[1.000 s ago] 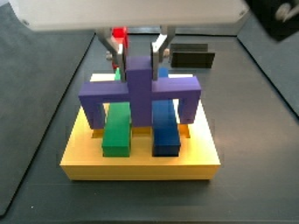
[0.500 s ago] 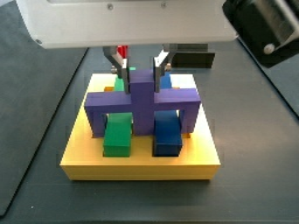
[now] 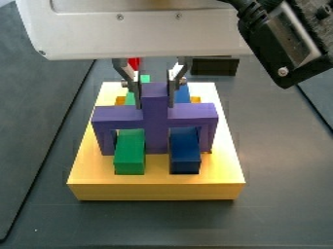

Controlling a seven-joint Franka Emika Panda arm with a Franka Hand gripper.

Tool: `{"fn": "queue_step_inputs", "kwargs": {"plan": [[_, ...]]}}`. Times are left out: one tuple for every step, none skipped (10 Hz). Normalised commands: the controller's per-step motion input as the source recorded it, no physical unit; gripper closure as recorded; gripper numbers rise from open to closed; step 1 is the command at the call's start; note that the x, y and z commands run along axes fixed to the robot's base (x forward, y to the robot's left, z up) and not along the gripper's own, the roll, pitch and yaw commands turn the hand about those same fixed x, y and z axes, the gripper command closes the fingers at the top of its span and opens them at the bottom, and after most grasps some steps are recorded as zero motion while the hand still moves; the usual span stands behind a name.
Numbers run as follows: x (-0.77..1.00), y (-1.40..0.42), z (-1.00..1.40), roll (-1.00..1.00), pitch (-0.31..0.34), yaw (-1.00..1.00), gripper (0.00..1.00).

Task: Pick up the purple object. Move up. Move to above the board. Insert the purple object.
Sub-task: Insert the purple object.

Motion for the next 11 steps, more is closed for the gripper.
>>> {"fn": "queue_step_inputs", "kwargs": {"plan": [[0.05,-0.05,-0.34,0.0,-0.064,-0.22,1.0],[0.11,-0.02,-0.33,0.02,-0.021,-0.18,1.0],[0.21,0.0,-0.31,0.11,0.0,-0.08,1.0],[0.26,0.0,-0.27,0.16,0.0,0.0,1.0],[0.17,0.0,-0.15,0.18,0.007,0.03,1.0],[0.11,0.0,-0.01,0.22,0.004,0.21,1.0],[0.0,-0.03,0.0,0.26,0.0,0.32,1.0],[0.0,-0.06,0.0,0.27,0.0,0.38,1.0],[0.0,-0.06,0.0,0.31,0.0,0.35,1.0],[0.02,-0.12,0.04,0.36,0.034,0.1,1.0],[0.06,-0.07,-0.04,0.3,0.003,-0.05,1.0]]}}
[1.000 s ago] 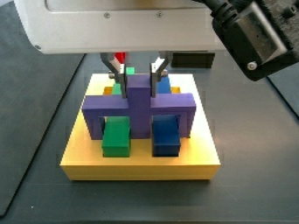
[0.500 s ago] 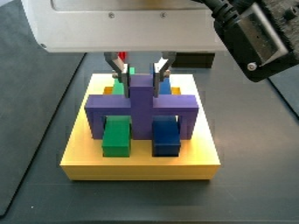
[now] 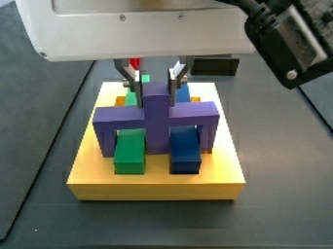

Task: Pick up the purple object. Move up. Move to above the board. Insert the purple object.
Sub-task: Insert the purple object.

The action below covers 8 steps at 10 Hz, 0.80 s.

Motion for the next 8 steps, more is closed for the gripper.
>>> {"fn": "queue_step_inputs", "kwargs": {"plan": [[0.09,-0.07,-0.1,0.3,0.007,-0.22,1.0],[0.11,-0.05,-0.11,0.3,0.024,-0.28,1.0],[0.03,0.0,-0.19,0.22,0.011,-0.27,1.0],[0.0,-0.02,-0.2,0.14,0.0,-0.27,1.0],[-0.03,-0.02,-0.15,0.1,0.0,-0.13,1.0],[-0.17,0.0,-0.24,0.18,-0.039,0.0,1.0],[0.04,-0.03,0.0,0.33,0.0,0.09,1.0],[0.13,-0.09,0.2,0.39,0.1,0.09,1.0]]}}
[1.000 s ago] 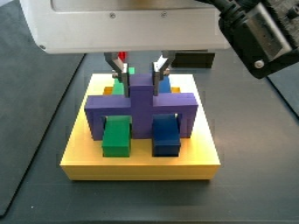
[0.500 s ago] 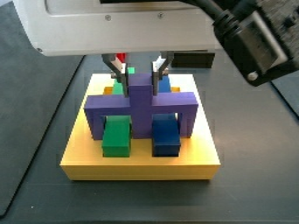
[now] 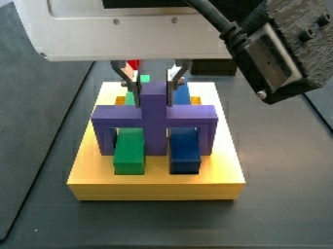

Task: Pick up the purple object. Move up. Move to above the board. Insert the purple object.
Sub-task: Insert the purple object.

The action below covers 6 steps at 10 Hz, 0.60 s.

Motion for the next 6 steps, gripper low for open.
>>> {"fn": "queue_step_inputs", "kwargs": {"plan": [[0.07,-0.13,0.19,0.39,0.056,0.01,1.0],[0.0,-0.17,0.12,0.41,0.03,0.01,1.0],[0.0,-0.11,0.0,0.36,0.0,0.0,1.0],[-0.05,-0.07,-0.12,0.35,-0.039,0.0,1.0],[-0.12,-0.05,-0.27,0.33,-0.09,0.0,1.0],[-0.09,-0.08,-0.36,0.24,-0.119,0.0,1.0]]}}
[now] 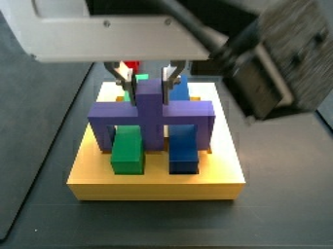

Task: Pick up the purple object. Move up. Move to above the board. Insert the purple object.
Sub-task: Insert the purple object.

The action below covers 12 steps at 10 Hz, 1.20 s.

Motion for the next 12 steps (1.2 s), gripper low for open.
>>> {"fn": "queue_step_inputs", "kwargs": {"plan": [[-0.12,-0.07,-0.41,0.16,-0.116,0.0,1.0],[-0.07,-0.16,-0.4,0.04,-0.047,0.0,1.0],[0.0,-0.17,-0.24,0.05,0.0,0.0,1.0],[0.0,-0.1,-0.31,0.05,0.0,0.0,1.0],[0.21,0.0,-0.46,0.08,0.0,0.0,1.0],[0.39,0.0,-0.43,0.07,0.053,0.0,1.0],[0.23,-0.02,-0.37,0.0,0.073,0.0,1.0],[0.17,-0.11,-0.33,-0.06,0.083,0.07,1.0],[0.17,-0.13,-0.26,-0.08,0.099,0.16,1.0],[0.0,-0.01,-0.31,-0.06,0.061,0.11,1.0],[0.0,-0.06,-0.24,-0.12,0.069,0.08,1.0],[0.08,-0.04,-0.05,-0.19,0.139,0.09,1.0]]}}
